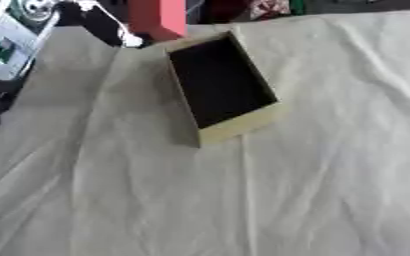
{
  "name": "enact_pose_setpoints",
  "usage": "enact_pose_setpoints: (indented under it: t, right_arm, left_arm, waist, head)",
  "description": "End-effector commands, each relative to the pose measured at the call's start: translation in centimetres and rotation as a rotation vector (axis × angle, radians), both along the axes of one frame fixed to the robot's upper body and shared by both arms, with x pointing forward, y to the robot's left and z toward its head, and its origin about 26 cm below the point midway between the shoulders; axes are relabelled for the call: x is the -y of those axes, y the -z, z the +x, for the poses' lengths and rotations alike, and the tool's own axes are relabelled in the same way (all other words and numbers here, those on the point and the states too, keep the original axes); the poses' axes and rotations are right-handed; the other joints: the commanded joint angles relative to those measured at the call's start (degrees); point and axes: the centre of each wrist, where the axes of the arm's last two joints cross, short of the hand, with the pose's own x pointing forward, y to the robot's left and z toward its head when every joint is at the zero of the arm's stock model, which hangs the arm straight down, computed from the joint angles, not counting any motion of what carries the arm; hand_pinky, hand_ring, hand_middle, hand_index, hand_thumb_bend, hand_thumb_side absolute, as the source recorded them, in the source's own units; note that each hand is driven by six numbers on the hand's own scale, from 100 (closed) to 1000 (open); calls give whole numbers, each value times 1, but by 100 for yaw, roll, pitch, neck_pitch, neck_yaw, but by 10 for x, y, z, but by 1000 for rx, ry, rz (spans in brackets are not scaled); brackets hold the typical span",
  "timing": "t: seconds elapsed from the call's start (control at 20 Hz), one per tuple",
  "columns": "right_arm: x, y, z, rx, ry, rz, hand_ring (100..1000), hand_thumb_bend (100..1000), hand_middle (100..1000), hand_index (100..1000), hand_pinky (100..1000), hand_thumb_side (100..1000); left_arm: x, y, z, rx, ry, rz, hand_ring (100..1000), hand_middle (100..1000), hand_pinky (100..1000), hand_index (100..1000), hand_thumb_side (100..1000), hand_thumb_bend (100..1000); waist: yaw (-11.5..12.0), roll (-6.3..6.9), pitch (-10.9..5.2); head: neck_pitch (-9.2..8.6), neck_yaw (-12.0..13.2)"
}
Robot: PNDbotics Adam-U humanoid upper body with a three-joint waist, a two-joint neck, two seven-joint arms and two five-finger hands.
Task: Pick up objects on the table and place them in the box.
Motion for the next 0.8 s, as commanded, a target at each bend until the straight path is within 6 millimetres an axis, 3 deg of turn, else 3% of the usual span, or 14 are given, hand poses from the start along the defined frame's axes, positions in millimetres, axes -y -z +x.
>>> enact_pose_setpoints:
  t: [0.05, 0.45, 0.6, 0.8]
  right_arm:
    - [-1, -12, -3, 32, -18, -20, 826, 100, 782, 814, 865, 392]
    - [-5, -16, -1, 46, -41, -16, 826, 100, 781, 814, 865, 391]
    - [-6, -18, -1, 50, -46, -14, 826, 100, 781, 814, 864, 390]
    - [-6, -19, -1, 55, -49, -14, 826, 100, 780, 814, 864, 389]
  left_arm:
    - [4, -11, 7, 25, 24, -19, 512, 544, 457, 487, 145, 100]
    - [24, 4, 28, -16, 44, -55, 507, 543, 452, 494, 160, 100]
    - [25, 19, 39, -57, 20, -31, 535, 578, 505, 549, 151, 100]
    - [22, 32, 47, -94, 35, -1, 587, 638, 578, 630, 138, 248]
  waist:
    - [-36, 77, -205]
    - [-157, 82, -171]
    - [-188, 91, -155]
    - [-221, 105, -130]
  head:
    - [55, 44]
    - [38, 96]
    - [39, 89]
    - [65, 73]
